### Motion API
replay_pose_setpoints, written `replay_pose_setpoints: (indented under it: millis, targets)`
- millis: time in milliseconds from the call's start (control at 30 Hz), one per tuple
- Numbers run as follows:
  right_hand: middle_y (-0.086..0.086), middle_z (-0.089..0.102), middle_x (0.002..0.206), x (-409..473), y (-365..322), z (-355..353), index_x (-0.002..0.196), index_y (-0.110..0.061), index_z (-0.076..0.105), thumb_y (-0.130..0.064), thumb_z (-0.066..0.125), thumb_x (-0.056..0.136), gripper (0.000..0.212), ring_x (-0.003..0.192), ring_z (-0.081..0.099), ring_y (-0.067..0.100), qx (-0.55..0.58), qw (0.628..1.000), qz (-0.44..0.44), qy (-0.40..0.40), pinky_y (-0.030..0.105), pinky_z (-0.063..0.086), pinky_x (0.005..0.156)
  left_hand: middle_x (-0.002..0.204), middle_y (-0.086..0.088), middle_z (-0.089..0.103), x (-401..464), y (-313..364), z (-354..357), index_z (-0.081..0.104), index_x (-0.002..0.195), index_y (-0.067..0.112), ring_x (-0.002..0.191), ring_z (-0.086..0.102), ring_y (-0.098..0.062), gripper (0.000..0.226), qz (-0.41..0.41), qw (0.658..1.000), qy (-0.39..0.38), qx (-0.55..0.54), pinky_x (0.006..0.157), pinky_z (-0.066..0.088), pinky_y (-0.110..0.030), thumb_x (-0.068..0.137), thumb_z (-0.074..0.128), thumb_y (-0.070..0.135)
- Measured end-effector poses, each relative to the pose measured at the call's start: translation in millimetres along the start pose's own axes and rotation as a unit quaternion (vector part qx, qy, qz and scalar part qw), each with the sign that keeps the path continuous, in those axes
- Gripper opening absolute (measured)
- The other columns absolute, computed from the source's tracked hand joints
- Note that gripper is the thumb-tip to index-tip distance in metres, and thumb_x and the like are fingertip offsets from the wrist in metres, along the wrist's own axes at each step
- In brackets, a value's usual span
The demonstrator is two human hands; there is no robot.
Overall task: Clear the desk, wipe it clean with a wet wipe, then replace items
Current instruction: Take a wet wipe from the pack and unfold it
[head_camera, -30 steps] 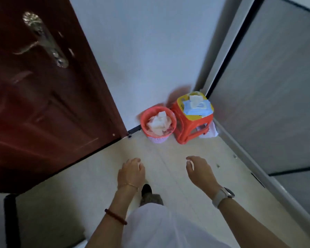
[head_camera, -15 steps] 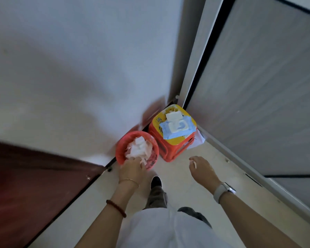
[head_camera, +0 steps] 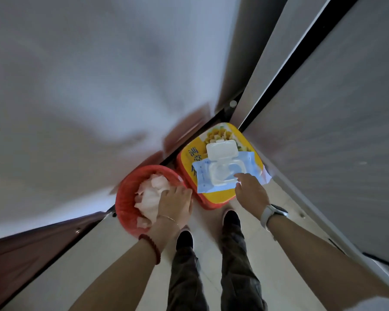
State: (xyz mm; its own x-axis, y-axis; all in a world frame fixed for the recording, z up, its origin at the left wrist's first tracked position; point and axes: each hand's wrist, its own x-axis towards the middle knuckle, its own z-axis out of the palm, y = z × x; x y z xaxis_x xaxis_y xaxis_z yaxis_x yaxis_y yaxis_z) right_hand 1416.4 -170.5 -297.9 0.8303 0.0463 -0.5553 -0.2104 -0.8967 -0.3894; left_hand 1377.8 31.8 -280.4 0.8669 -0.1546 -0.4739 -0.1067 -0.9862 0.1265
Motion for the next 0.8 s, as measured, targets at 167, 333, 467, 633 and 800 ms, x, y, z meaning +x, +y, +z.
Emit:
replay_pose_setpoints:
  millis: [167,333,467,633,800]
  targets:
    - [0.020,0.061,0.101,62.0,30.7,23.2,0.104,-0.004,0.063,0.001,0.058,0.082,0.023,0.093,0.056,0.039,-0.065,0.989,-0.128,0.045,0.042,0.051,0.068,0.075,-0.006,0.065,60.4,28.3,39.4,0.063,0.077,0.014,0.066,0.062,-0.028,0.024,0.016,0.999,0.010,-0.031,0.055,0.047,-0.030,0.066,0.050,0.030]
    - [0.019,0.058,0.078,85.8,41.6,27.4,0.081,-0.002,0.061,-0.010,0.046,0.080,0.017,0.066,0.056,0.037,-0.109,0.965,-0.231,0.055,0.040,0.050,0.049,0.111,-0.014,0.064,84.3,51.6,55.5,0.049,0.111,0.011,0.096,0.062,-0.033,0.051,0.016,0.998,0.012,-0.055,0.066,0.054,-0.036,0.067,0.065,0.032]
    - [0.018,0.057,0.073,87.3,41.1,22.9,0.072,-0.003,0.060,-0.002,0.065,0.074,0.006,0.062,0.054,0.035,-0.067,0.966,-0.245,0.047,0.039,0.049,0.047,0.118,-0.014,0.062,87.2,59.7,56.9,0.046,0.114,0.011,0.106,0.060,-0.034,0.066,-0.013,0.999,0.002,-0.043,0.071,0.055,-0.039,0.059,0.078,0.030]
    - [0.016,0.056,0.085,87.8,45.2,14.8,0.082,0.000,0.060,0.000,0.058,0.080,0.002,0.081,0.049,0.026,0.098,0.978,-0.186,0.000,0.035,0.043,0.073,0.119,-0.011,0.062,87.7,58.8,56.3,0.055,0.113,0.012,0.104,0.061,-0.032,0.063,-0.014,0.999,-0.004,-0.036,0.063,0.055,-0.036,0.057,0.080,0.029]
    - [0.004,0.050,0.087,84.2,45.7,-5.0,0.081,-0.012,0.053,0.002,0.055,0.083,0.014,0.081,0.047,0.016,0.239,0.961,-0.121,-0.067,0.005,0.035,0.071,0.146,-0.007,0.035,88.5,66.1,49.5,0.041,0.134,0.015,0.131,0.036,-0.031,0.058,-0.046,0.998,-0.015,-0.051,0.089,0.047,-0.042,0.083,0.061,0.031]
